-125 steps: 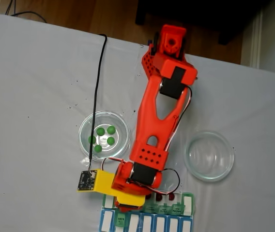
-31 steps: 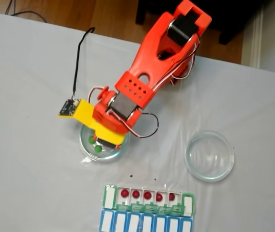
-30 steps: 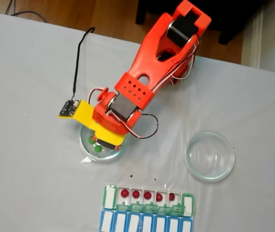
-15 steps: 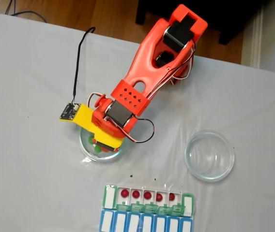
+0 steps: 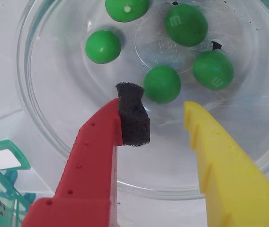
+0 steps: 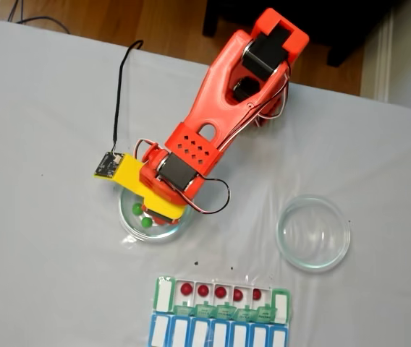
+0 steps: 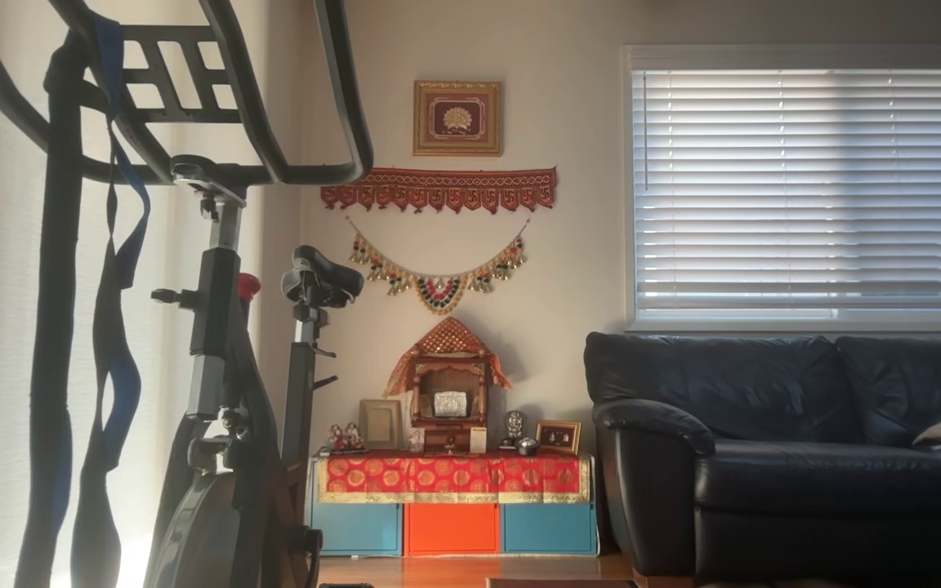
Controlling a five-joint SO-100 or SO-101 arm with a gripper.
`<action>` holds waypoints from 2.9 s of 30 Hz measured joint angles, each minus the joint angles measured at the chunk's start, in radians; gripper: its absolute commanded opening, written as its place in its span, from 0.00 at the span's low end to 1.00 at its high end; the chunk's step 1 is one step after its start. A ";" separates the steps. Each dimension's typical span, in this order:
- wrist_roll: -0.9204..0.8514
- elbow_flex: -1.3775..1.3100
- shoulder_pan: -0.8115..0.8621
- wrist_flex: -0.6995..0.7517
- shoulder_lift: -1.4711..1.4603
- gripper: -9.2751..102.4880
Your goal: Sort medicines into box.
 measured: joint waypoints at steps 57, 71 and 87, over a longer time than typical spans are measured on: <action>0.025 0.020 -0.009 -0.060 -0.074 0.09; -0.034 0.057 -0.014 -0.072 -0.015 0.09; 0.078 -0.150 -0.106 0.018 0.186 0.09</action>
